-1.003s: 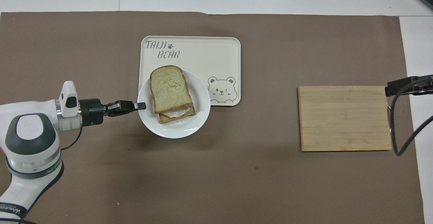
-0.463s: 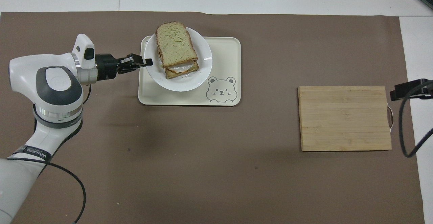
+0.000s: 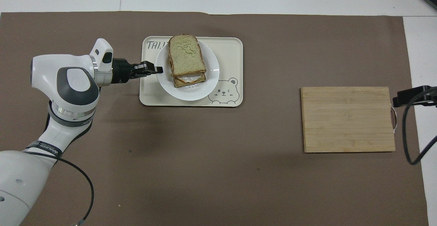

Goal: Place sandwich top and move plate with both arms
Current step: 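Slide the plate with the left gripper onto the bear tray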

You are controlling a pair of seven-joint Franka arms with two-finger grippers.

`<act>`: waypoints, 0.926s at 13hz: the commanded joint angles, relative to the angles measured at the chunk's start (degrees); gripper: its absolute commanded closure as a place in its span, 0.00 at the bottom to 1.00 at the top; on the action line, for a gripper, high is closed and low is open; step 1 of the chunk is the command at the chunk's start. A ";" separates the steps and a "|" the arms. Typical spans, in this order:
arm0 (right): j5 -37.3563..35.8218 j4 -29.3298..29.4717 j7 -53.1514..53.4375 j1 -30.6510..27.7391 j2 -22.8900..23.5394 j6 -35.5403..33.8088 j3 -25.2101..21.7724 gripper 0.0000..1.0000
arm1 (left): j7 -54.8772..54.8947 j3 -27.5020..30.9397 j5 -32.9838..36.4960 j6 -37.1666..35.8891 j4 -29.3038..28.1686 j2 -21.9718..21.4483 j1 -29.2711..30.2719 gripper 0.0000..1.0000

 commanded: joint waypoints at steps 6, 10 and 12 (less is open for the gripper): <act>-0.34 -0.98 -0.07 -0.62 -0.78 0.92 0.69 0.00 | -7.99 0.93 10.51 0.58 -0.74 -1.10 -2.16 0.51; -0.26 -1.77 -1.12 -0.62 -1.22 0.66 0.60 0.00 | -7.98 1.37 14.71 0.67 1.62 -1.09 -1.28 0.10; -0.26 -1.86 -1.30 -0.80 -1.39 0.04 0.08 0.00 | -7.99 2.85 18.75 0.67 3.29 -1.18 -1.37 0.00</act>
